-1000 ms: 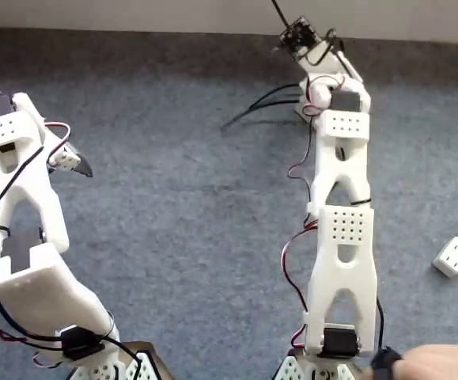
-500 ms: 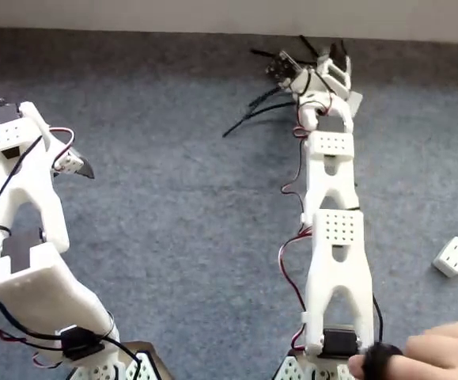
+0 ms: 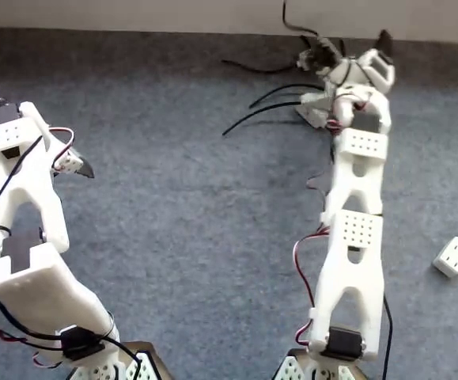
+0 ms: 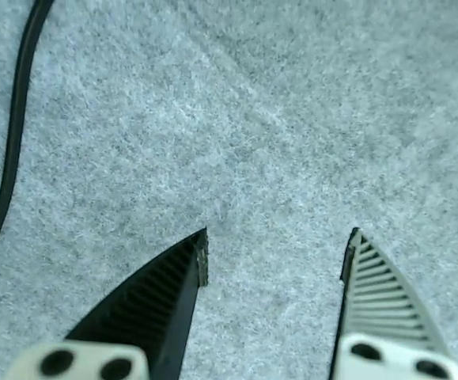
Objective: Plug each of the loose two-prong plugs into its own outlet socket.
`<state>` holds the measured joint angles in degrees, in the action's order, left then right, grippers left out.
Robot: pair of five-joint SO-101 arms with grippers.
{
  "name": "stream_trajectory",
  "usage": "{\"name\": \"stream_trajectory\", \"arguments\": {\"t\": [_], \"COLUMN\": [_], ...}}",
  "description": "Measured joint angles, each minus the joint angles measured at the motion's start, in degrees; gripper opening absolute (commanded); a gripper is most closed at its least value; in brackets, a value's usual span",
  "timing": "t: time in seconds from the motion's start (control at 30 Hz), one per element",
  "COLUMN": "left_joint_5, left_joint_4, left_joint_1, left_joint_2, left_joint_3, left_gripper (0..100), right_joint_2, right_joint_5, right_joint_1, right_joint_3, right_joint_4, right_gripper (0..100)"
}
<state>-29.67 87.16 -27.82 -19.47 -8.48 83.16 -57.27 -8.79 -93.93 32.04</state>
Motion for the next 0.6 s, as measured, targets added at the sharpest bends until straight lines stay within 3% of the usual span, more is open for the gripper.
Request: {"name": "stream_trajectory", "arguments": {"t": [0.1,0.27,0.43,0.6], "left_joint_5": [0.00,0.00,0.00,-4.40], "left_joint_4": [0.00,-0.09,-2.55,-8.62], "left_joint_1": [0.00,0.00,0.09,0.09], "left_joint_2": [0.00,0.00,0.00,0.00], "left_joint_3": [0.00,0.53,4.13,9.23], "left_gripper": [28,28,28,28], "right_joint_2": [-3.52,-12.40,-20.22,-24.79], "right_joint_5": [1.41,11.60,20.66,31.12], "right_joint_1": [-3.69,-9.76,-16.35,-22.95], "right_joint_3": [0.00,-0.09,-0.09,-0.18], "right_joint_4": [5.19,14.86,31.91,49.49], "right_gripper": [30.7,30.7,30.7,30.7]}}
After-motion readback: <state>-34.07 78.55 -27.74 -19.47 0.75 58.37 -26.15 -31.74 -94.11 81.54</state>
